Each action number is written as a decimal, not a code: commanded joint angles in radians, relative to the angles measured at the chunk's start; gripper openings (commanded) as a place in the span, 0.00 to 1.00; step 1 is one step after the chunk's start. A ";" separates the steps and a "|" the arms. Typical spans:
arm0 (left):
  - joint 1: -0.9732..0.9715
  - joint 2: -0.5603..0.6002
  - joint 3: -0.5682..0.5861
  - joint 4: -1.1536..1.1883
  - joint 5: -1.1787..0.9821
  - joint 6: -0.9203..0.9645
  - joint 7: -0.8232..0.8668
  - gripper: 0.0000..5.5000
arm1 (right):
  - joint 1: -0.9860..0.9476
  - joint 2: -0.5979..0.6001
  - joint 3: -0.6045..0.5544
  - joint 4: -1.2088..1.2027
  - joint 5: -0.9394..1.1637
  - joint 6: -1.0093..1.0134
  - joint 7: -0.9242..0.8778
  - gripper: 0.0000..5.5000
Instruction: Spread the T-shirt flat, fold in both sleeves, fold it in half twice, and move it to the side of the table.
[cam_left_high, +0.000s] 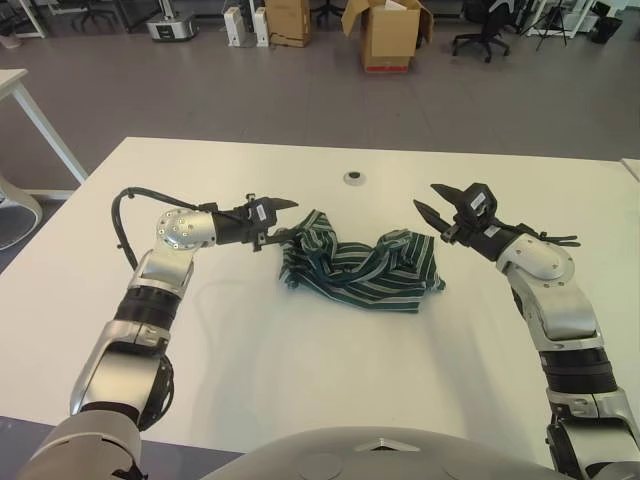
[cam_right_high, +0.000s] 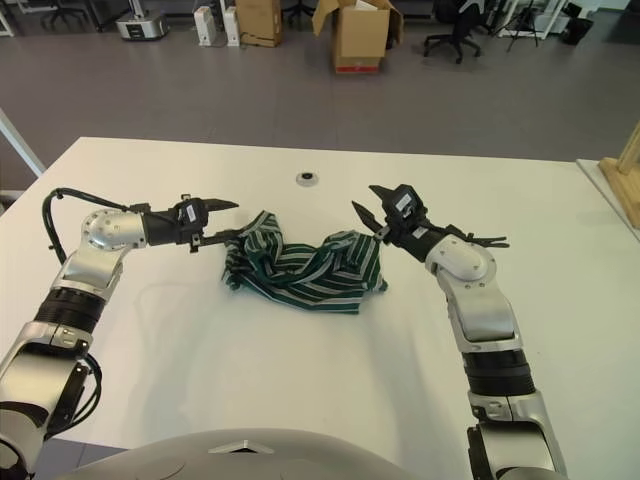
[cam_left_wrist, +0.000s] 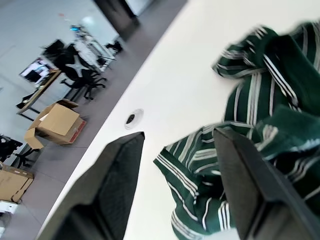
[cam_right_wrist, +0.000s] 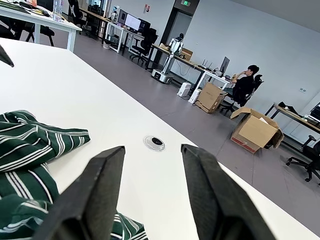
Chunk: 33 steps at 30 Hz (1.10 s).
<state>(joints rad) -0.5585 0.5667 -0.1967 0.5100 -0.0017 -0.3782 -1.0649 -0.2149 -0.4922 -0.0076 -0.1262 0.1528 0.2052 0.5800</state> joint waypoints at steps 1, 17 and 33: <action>-0.064 0.019 -0.050 0.102 0.079 -0.123 -0.017 0.46 | -0.012 0.034 -0.021 -0.036 0.021 0.032 -0.042 0.38; -0.186 -0.063 -0.234 0.429 0.313 -0.614 0.155 0.35 | 0.014 0.072 -0.033 -0.057 0.005 0.031 -0.104 0.39; -0.202 -0.096 -0.255 0.445 0.270 -0.656 0.052 0.01 | -0.110 -0.153 0.105 0.093 -0.043 -0.076 0.269 0.39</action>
<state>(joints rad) -0.7357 0.4662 -0.4409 0.9593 0.2750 -1.0274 -1.0000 -0.2796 -0.5846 0.0655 -0.0690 0.1218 0.1477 0.7619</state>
